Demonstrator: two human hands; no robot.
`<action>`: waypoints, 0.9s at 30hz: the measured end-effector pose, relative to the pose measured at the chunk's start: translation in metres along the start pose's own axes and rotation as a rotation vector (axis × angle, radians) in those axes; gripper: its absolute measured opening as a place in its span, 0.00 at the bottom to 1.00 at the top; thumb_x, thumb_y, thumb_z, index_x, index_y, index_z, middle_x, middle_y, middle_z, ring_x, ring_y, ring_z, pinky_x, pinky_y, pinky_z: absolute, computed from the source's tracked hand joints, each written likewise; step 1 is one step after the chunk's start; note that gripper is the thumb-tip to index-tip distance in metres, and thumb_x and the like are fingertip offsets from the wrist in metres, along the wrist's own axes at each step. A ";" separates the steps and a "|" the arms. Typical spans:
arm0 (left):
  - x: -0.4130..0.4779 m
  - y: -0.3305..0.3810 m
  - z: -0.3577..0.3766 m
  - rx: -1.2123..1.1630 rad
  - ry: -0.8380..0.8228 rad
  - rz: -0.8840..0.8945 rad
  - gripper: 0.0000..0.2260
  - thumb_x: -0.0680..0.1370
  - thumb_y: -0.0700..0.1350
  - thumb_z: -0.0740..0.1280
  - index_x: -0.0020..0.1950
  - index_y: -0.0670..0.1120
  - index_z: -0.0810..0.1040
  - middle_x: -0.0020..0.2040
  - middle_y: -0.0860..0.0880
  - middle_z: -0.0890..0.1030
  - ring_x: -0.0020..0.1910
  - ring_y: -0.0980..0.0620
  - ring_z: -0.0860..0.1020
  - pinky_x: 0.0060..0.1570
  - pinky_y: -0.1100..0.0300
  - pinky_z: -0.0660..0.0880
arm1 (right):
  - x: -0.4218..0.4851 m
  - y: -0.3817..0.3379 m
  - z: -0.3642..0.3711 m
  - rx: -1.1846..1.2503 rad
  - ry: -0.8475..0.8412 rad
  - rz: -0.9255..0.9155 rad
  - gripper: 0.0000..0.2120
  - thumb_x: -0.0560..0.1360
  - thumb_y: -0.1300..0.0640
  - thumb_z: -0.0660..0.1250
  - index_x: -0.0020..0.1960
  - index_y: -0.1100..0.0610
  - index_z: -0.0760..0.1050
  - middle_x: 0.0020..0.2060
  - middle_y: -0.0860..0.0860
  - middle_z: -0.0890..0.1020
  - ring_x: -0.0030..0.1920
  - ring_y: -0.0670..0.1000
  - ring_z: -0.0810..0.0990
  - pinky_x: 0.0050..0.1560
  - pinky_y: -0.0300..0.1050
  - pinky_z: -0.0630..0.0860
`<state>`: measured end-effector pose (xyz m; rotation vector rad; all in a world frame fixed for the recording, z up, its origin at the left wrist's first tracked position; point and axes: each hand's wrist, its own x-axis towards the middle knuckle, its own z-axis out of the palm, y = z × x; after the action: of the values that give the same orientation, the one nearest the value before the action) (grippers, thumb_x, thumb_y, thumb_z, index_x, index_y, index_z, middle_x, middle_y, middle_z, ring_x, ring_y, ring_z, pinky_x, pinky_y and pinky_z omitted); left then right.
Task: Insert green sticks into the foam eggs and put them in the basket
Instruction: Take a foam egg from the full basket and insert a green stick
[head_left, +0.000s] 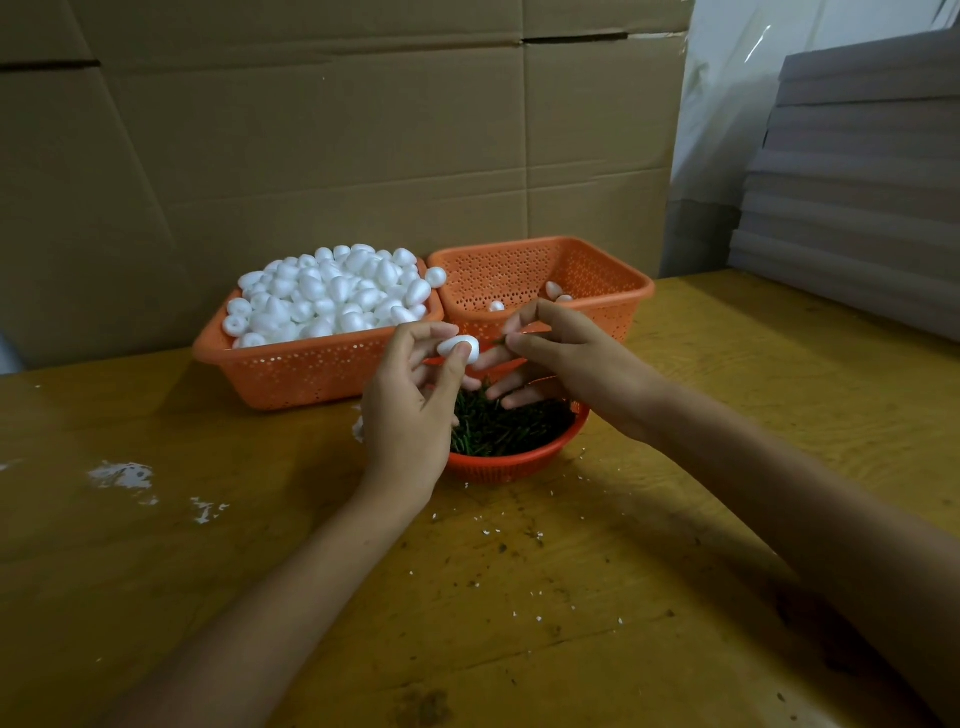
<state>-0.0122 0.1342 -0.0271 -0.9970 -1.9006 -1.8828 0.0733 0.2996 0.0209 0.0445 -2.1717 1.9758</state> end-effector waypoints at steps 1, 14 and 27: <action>0.000 -0.001 0.000 -0.001 0.000 -0.001 0.07 0.84 0.44 0.69 0.61 0.45 0.78 0.52 0.50 0.86 0.45 0.51 0.87 0.29 0.59 0.77 | 0.000 0.000 0.000 0.008 0.002 -0.001 0.07 0.86 0.60 0.60 0.61 0.62 0.70 0.53 0.59 0.87 0.50 0.60 0.88 0.47 0.46 0.85; 0.000 -0.003 -0.001 -0.031 -0.014 -0.028 0.09 0.84 0.46 0.70 0.62 0.45 0.83 0.49 0.55 0.87 0.38 0.50 0.86 0.25 0.62 0.74 | 0.003 0.006 0.000 0.007 0.111 -0.070 0.04 0.82 0.61 0.68 0.53 0.62 0.78 0.45 0.56 0.87 0.40 0.51 0.86 0.41 0.40 0.83; 0.001 -0.002 -0.002 -0.090 -0.067 -0.031 0.09 0.82 0.46 0.71 0.61 0.45 0.82 0.51 0.52 0.88 0.35 0.49 0.86 0.31 0.71 0.72 | 0.002 0.008 0.001 -0.043 0.121 -0.116 0.05 0.80 0.61 0.71 0.50 0.64 0.81 0.42 0.59 0.87 0.37 0.52 0.85 0.38 0.39 0.82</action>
<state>-0.0147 0.1329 -0.0284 -1.0769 -1.8930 -1.9923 0.0698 0.3001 0.0130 0.0422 -2.0852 1.8200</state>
